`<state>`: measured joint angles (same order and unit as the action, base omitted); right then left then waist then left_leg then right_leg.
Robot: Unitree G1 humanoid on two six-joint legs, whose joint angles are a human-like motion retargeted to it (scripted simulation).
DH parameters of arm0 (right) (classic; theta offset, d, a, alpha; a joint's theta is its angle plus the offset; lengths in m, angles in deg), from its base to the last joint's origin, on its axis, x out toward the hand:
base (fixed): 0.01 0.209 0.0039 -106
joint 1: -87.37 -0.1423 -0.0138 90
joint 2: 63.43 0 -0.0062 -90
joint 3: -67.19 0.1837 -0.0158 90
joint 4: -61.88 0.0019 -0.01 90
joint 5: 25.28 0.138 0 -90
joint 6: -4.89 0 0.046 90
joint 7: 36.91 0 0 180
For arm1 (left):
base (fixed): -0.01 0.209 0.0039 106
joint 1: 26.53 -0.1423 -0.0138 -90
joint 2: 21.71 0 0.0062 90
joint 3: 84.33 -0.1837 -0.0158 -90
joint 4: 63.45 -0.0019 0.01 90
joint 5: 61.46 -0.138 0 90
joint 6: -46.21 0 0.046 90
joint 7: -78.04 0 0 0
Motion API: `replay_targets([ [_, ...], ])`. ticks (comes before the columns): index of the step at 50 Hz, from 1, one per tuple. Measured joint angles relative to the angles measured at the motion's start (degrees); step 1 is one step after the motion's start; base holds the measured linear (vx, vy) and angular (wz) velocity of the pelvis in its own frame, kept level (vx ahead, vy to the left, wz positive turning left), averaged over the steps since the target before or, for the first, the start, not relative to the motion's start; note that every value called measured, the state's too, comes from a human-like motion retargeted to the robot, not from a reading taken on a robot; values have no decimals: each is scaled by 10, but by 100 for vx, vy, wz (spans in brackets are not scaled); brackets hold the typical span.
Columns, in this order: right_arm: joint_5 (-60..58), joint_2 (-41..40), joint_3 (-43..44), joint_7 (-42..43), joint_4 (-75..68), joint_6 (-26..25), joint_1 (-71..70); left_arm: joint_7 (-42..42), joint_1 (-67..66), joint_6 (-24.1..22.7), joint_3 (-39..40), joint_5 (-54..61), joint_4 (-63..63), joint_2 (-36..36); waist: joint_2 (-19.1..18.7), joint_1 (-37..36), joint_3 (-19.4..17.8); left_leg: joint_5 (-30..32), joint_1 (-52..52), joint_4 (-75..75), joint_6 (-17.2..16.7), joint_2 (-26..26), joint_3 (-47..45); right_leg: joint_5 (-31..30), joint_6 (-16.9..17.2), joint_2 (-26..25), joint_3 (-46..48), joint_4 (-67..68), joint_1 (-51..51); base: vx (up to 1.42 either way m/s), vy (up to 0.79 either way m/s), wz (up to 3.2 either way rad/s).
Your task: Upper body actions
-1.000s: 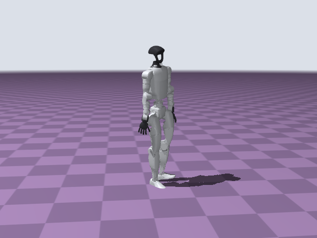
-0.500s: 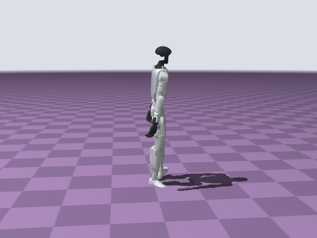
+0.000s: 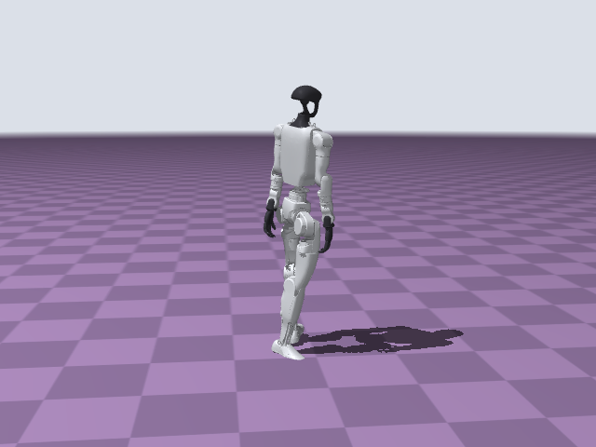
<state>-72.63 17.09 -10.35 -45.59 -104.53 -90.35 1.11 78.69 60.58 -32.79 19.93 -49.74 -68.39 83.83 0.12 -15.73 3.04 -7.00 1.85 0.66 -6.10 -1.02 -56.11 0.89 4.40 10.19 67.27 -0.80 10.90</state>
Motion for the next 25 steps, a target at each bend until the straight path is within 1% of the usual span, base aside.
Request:
replay_targets([
  [2, -13, 0, 9, 1, 3, -2, 6, 6, 15, -7, -12, 6, 16, 1, -5, -6, -1, -6, -1, 1, 4, -2, 14, -39, -10, 11, 12, 24, 12, -14, 28, 102],
  [3, -22, 0, 15, 4, 4, -3, 11, 9, 22, -11, -17, 9, 23, 2, -12, -5, 2, -7, 0, 2, 6, -8, 21, -62, -22, 15, 21, 39, 17, -12, 33, 125],
  [5, -31, 3, 22, 15, 4, -1, 22, 16, 35, -21, -27, 17, 33, 6, -35, 9, 12, -10, 4, 7, 9, -30, 43, -99, -62, 16, 34, 74, 26, -4, 30, 154],
  [6, -27, 6, 20, 23, 2, -1, 28, 17, 42, -25, -34, 22, 35, 8, -50, 24, 14, -11, 6, 12, 11, -43, 62, -100, -92, 13, 20, 98, 26, 1, 32, 180],
  [7, -22, 9, 18, 30, -2, -1, 32, 17, 49, -28, -41, 28, 37, 9, -62, 40, 14, -12, 7, 16, 13, -53, 81, -98, -112, 13, -11, 127, 19, -1, 30, 189],
  [8, -14, 12, 14, 36, -7, -2, 34, 16, 58, -30, -50, 33, 38, 9, -69, 57, 10, -13, 8, 19, 16, -55, 101, -88, -110, 19, -74, 167, 0, -5, 22, 189],
  [10, 0, 14, 14, 43, -21, -5, 31, 13, 83, -29, -71, 37, 35, 1, -72, 88, -4, -11, 11, 19, 24, -49, 144, -53, -96, 28, -208, 262, -60, -11, 16, 193],
  [13, 18, 10, 17, 52, -36, -8, 24, 21, 113, -24, -92, 22, 35, -10, -69, 123, -22, -4, 20, 18, 32, -42, 207, -15, -82, -15, -335, 301, -126, -15, 5, 172],
  [15, 24, 6, 14, 59, -39, -7, 23, 29, 123, -27, -96, 17, 42, -13, -61, 132, -28, 0, 24, 16, 34, -34, 230, 1, -83, -44, -396, 279, -155, -5, 3, 109],
  [18, 18, 0, 8, 63, -34, -5, 22, 26, 126, -31, -99, 26, 53, -14, -43, 155, -33, 4, 30, 14, 37, -12, 266, 26, -86, -77, -458, 203, -178, 4, 1, 112],
  [19, 15, -2, 6, 62, -33, -4, 23, 23, 125, -31, -99, 28, 55, -13, -35, 163, -36, 4, 28, 13, 39, 0, 277, 30, -80, -87, -485, 171, -181, 7, -1, 117],
  [20, 13, -3, 3, 62, -31, -4, 25, 21, 123, -31, -99, 30, 57, -11, -26, 169, -39, 4, 25, 12, 40, 13, 288, 31, -72, -95, -515, 137, -183, 8, -2, 113],
  [21, 11, -4, 1, 60, -31, -3, 25, 20, 122, -30, -99, 31, 57, -11, -16, 173, -44, 3, 18, 11, 42, 28, 297, 19, -63, -101, -541, 107, -182, 9, -4, 101],
  [22, 8, -5, -2, 57, -32, -3, 25, 20, 121, -30, -98, 32, 56, -10, -7, 175, -50, 2, 10, 10, 43, 39, 305, 10, -70, -110, -559, 81, -180, 11, -6, 74],
  [23, 5, -6, -6, 55, -33, -3, 26, 20, 119, -29, -96, 32, 53, -11, -4, 170, -55, 1, 1, 8, 43, 43, 309, 5, -104, -125, -562, 64, -173, 15, -7, 26],
  [24, -1, -7, -8, 50, -36, -6, 24, 20, 119, -27, -95, 30, 47, -11, 4, 156, -56, -1, -7, 7, 41, 50, 304, 6, -110, -114, -527, 58, -162, 19, -7, -25],
  [25, -8, -8, -8, 44, -40, -9, 22, 19, 120, -23, -95, 28, 40, -13, 14, 137, -56, -5, -14, 7, 39, 57, 295, 10, -102, -90, -472, 58, -149, 22, -6, 0],
])
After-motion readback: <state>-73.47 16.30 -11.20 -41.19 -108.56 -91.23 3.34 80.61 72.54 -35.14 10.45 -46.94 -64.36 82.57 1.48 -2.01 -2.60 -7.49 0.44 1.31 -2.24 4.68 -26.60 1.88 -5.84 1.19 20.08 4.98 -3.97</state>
